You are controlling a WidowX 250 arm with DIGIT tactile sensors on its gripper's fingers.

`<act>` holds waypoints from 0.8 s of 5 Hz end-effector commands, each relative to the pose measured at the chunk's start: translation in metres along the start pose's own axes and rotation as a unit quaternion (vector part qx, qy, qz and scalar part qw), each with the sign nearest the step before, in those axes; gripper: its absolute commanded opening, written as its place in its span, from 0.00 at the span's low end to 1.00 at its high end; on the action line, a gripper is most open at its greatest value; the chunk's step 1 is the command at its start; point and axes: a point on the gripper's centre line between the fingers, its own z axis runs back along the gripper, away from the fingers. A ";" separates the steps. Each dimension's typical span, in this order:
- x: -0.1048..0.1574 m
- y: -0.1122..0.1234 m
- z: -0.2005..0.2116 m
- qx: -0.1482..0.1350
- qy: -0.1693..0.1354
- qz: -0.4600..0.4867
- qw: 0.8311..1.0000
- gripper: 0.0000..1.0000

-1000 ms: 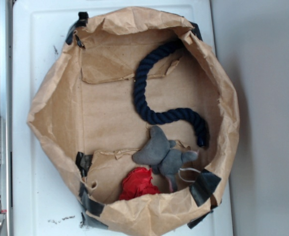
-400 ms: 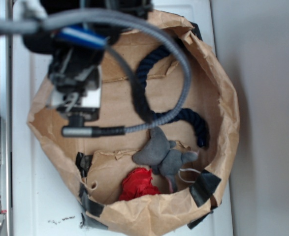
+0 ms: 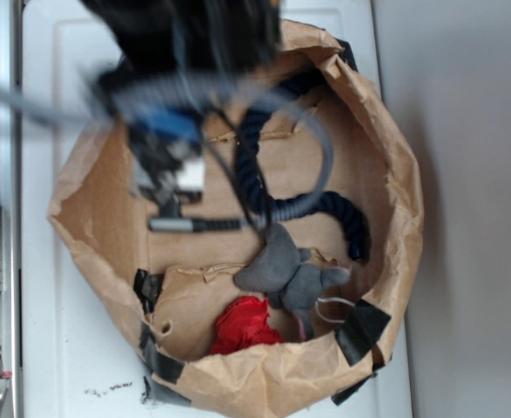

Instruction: Grab the blue rope.

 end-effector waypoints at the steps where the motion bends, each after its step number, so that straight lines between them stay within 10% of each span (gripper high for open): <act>1: 0.025 -0.023 -0.083 0.066 -0.002 -0.074 0.995 1.00; 4: 0.048 -0.002 -0.153 0.030 0.008 -0.145 0.989 1.00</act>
